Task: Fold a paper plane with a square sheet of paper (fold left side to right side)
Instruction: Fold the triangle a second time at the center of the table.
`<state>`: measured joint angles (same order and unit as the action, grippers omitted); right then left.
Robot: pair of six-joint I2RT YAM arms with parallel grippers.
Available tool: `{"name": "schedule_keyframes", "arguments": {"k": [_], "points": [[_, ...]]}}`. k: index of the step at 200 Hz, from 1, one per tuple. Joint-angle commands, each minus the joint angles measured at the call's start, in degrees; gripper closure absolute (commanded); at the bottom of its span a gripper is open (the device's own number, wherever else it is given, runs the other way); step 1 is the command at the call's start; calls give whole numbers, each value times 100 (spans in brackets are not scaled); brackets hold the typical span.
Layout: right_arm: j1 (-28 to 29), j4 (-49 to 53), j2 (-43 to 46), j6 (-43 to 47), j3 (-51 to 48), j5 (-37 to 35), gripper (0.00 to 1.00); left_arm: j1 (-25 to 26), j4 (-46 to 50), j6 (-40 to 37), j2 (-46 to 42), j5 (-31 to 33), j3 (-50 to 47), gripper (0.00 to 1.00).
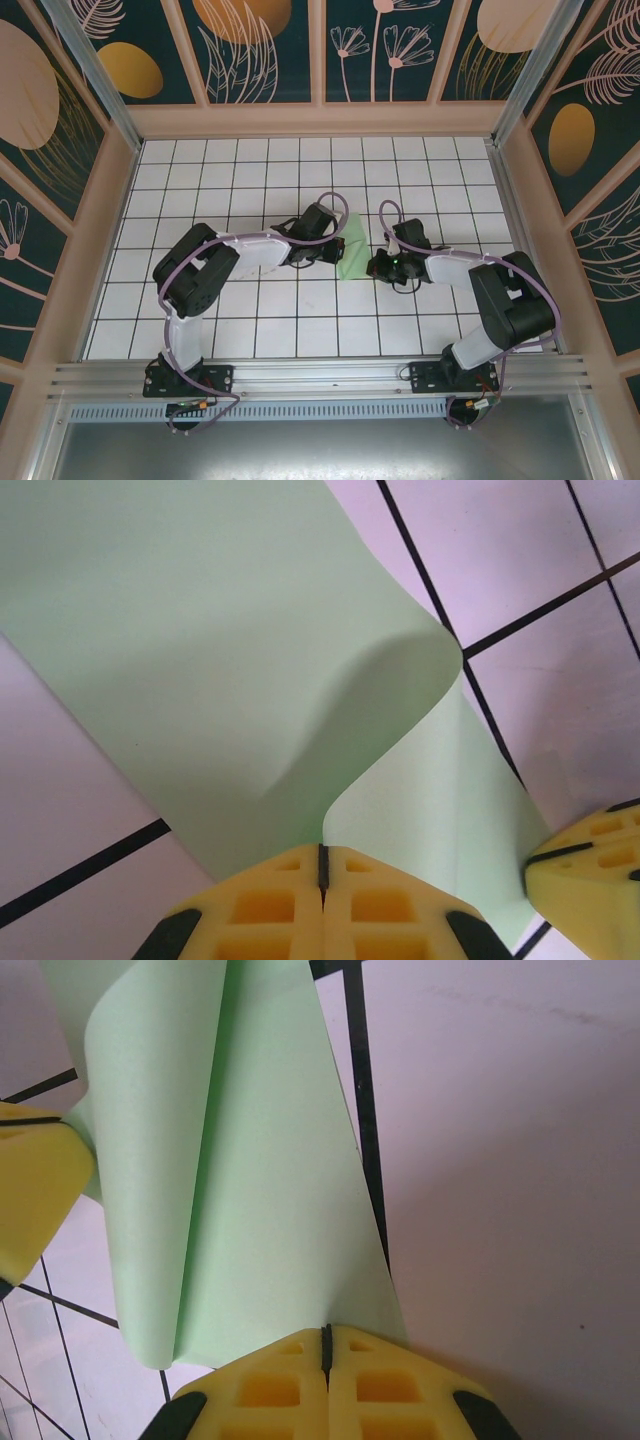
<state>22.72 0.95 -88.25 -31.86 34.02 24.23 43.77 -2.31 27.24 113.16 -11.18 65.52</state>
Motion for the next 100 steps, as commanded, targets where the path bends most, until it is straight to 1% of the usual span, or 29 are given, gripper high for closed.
{"name": "schedule_keyframes", "arguments": {"k": [1, 100], "points": [[27, 668, -162, 92, -166, -527, 100, -27, 175, -132, 135, 185, 154, 100], [25, 728, -165, 109, -159, -560, 100, -29, 229, -183, 174, 382, 212, 100]]}}
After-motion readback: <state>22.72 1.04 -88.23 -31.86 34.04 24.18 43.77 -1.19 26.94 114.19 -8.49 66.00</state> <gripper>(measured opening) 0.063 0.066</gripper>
